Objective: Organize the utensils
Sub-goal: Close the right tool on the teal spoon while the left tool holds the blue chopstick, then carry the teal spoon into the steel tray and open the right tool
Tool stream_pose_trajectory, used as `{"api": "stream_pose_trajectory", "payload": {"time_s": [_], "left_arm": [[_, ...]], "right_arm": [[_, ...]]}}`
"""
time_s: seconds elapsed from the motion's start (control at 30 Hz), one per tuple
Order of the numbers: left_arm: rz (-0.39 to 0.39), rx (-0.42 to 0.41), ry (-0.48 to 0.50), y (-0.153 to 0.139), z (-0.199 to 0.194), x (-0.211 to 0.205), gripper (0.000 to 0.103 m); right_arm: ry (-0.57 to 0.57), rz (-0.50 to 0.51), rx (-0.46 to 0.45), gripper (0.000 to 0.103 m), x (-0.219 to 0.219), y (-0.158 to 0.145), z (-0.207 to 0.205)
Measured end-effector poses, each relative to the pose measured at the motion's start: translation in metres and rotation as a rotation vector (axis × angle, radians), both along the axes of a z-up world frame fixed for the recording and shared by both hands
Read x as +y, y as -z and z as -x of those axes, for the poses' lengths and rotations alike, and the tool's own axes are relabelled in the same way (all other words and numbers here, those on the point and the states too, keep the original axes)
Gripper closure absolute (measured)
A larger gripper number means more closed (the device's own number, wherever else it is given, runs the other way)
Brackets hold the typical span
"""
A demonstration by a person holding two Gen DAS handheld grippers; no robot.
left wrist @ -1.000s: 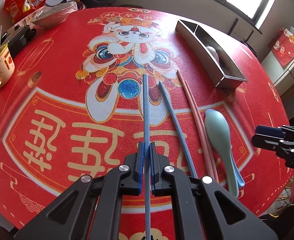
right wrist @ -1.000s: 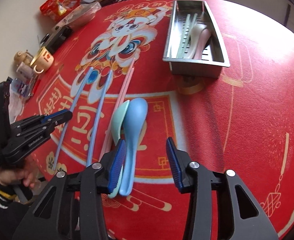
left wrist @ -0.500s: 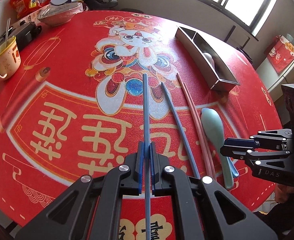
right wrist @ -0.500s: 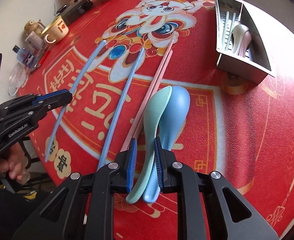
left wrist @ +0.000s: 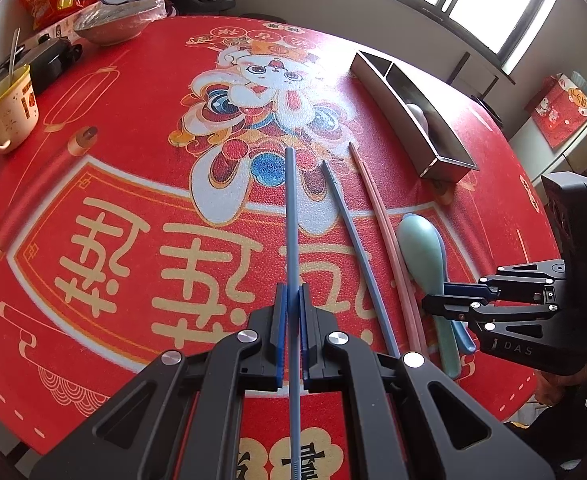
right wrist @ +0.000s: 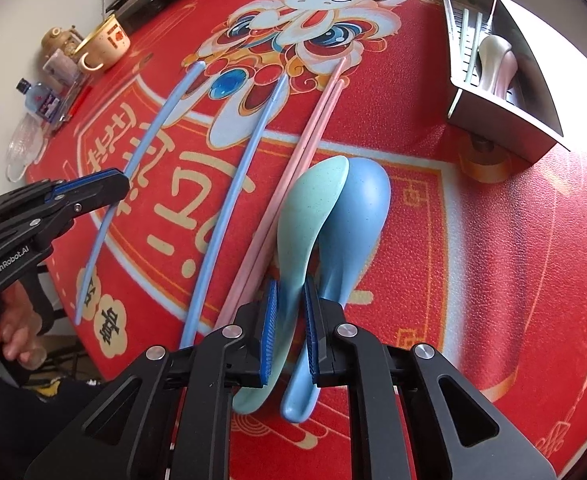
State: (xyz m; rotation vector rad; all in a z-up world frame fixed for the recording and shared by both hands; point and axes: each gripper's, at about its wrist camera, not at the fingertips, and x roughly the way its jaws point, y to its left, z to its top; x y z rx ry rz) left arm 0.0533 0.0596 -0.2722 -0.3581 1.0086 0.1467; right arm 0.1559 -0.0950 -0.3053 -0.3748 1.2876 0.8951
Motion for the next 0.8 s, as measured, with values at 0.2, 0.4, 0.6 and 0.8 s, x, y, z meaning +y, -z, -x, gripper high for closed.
{"api": "stream_pose_trajectory", "payload": {"time_s": [0.2,0.4,0.6,0.8], "left_arm": [[0.003,-0.004,-0.01,0.0,-0.002,0.001,0.098],[0.009,-0.013,-0.018,-0.002,-0.009,0.003,0.098],[0.011,-0.029,-0.022,-0.007,-0.02,0.004,0.097],[0.016,-0.031,-0.045,-0.008,-0.026,0.009,0.097]], "right_arm": [[0.004,-0.038,0.035,0.097,-0.001,0.002,-0.007],[0.042,-0.186,0.086,0.097,-0.015,-0.014,-0.019],[0.11,-0.267,0.073,0.097,-0.033,-0.033,-0.039],[0.191,-0.302,0.028,0.097,-0.058,-0.05,-0.075]]}}
